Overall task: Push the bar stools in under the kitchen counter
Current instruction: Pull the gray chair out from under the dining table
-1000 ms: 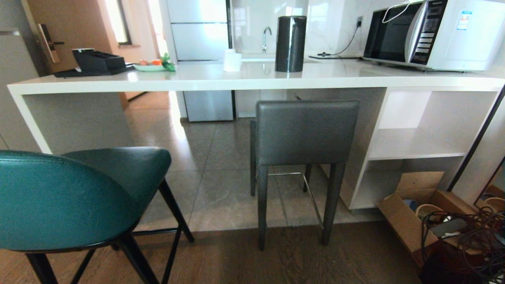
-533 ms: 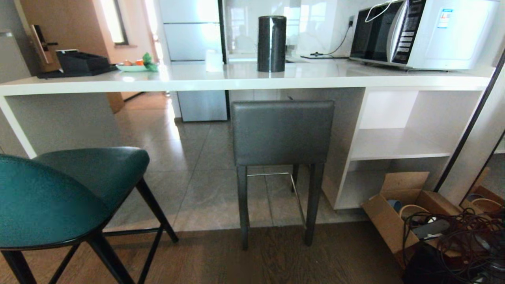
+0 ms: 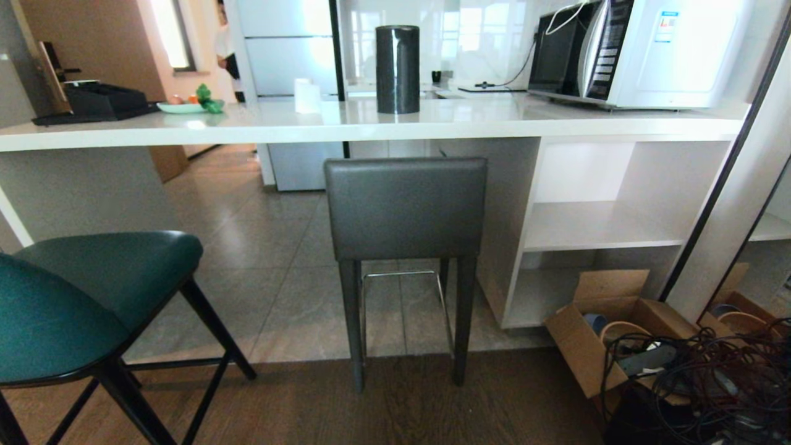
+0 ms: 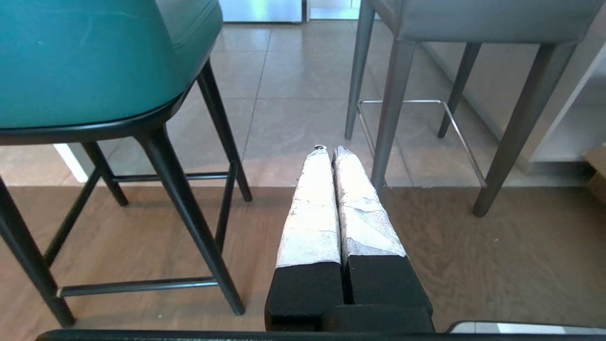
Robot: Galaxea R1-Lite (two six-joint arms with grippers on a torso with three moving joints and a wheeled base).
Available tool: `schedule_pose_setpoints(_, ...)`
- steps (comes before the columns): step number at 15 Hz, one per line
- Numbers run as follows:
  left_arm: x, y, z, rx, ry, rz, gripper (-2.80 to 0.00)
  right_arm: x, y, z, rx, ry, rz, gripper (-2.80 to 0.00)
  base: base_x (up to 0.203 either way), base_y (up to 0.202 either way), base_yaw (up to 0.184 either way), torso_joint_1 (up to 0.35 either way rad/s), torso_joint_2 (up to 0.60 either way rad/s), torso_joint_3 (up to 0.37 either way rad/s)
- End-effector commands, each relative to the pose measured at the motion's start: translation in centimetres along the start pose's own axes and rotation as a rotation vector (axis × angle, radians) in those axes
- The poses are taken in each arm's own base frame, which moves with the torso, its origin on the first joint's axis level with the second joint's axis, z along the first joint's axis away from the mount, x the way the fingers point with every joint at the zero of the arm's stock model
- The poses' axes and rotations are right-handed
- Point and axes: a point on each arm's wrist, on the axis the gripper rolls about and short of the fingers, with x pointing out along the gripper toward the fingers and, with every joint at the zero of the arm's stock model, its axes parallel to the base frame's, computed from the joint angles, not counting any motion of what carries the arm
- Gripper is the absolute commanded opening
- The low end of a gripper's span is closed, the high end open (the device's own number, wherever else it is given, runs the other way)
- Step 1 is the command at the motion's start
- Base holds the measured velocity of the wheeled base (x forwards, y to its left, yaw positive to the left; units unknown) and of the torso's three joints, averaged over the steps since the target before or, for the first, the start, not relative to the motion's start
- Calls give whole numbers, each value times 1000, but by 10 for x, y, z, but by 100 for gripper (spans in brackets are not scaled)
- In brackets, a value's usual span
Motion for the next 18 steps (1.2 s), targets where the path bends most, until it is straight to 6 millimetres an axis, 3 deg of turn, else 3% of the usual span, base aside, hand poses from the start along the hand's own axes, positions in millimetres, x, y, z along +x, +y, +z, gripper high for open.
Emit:
schedule_pose_setpoints(1, 0, 0, 1, -2, -5, 1, -280, 0, 0, 0, -1, -1, 0, -280, 0, 0, 0, 0, 0, 0)
schedule_pose_setpoints(5, 0, 0, 1, -2, -5, -2, -280, 0, 0, 0, -1, -1, 0, -280, 34, 0, -1, 0, 1, 0)
schedule_pose_setpoints(18, 0, 0, 1, -2, -5, -2, -280, 0, 0, 0, -1, -1, 0, -280, 195, 0, 1, 3, 3, 3)
